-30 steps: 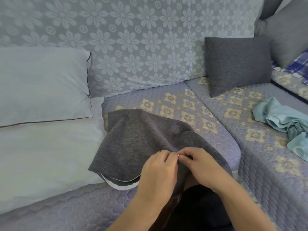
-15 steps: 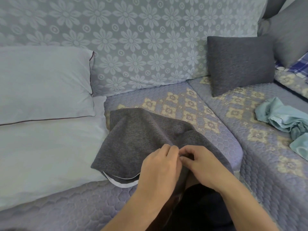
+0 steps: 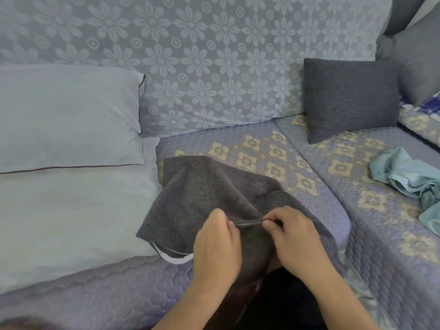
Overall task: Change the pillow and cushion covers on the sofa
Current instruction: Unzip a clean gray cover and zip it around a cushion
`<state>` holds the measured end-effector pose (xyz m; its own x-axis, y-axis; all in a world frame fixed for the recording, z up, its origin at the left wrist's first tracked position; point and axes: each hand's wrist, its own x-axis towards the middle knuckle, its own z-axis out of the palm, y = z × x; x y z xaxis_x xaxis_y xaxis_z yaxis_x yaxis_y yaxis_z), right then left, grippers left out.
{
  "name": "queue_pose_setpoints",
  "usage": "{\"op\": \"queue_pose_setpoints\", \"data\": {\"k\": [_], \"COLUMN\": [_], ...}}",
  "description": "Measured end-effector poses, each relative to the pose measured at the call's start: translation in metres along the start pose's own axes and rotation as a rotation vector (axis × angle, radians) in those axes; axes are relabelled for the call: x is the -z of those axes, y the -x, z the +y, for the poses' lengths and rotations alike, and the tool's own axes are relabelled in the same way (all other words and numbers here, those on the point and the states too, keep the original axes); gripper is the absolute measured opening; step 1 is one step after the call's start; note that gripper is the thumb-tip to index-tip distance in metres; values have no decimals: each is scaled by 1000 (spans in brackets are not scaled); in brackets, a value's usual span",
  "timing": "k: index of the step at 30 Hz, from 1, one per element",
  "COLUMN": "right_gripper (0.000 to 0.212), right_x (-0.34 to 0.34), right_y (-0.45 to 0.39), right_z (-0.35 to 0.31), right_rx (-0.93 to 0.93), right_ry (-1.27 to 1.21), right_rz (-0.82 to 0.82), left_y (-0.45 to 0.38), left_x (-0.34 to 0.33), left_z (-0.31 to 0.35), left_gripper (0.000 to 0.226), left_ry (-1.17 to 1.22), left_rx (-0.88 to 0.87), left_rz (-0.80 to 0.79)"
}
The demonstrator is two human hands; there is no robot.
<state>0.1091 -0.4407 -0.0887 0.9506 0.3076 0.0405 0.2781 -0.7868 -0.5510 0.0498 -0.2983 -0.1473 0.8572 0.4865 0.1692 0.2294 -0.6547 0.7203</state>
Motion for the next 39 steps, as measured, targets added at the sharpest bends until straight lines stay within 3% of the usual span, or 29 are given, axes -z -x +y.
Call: {"op": "queue_pose_setpoints", "data": {"k": [5, 8, 13, 15, 17, 21, 23, 25, 27, 30, 33, 36, 39], "right_gripper": [10, 11, 14, 14, 18, 31, 26, 7, 16, 17, 21, 21, 28], "right_x": [10, 26, 42, 37, 35, 45, 46, 39, 26, 14, 5, -3, -9], "right_y": [-12, -24, -27, -23, -20, -22, -28, -30, -26, -15, -13, -13, -9], "right_z": [15, 23, 16, 10, 9, 9, 17, 21, 10, -14, -18, -16, -19], "right_rx": [-134, -196, -124, -106, -96, -176, -173, -73, 90, 343, 282, 219, 357], "right_ry": [-52, -78, -218, -257, -290, -304, -154, 102, 114, -63, -118, -265, -260], "right_rz": [171, 317, 20, -18, -50, -84, 21, 239, 330, 45, -219, -213, -116], "left_y": [-11, -26, -21, -13, -13, -24, -28, -31, -33, -34, -32, -30, -29], "left_x": [23, 41, 34, 19, 6, 11, 27, 45, 59, 70, 73, 74, 75], "left_z": [-38, -60, -37, -25, -22, -21, -13, -3, 5, 13, 13, 8, 5], "left_gripper": [22, 23, 8, 45, 56, 17, 15, 11, 7, 6, 10, 14, 23], "left_ry": [-187, -62, 117, 162, 96, 116, 253, 354, 401, 458, 490, 483, 498], "left_rx": [99, 234, 40, -8, -103, -112, -16, 30, 32, 44, 57, 74, 93], "left_rz": [77, 69, -197, -314, -283, -147, -225, -311, -368, -387, -383, -394, -412]}}
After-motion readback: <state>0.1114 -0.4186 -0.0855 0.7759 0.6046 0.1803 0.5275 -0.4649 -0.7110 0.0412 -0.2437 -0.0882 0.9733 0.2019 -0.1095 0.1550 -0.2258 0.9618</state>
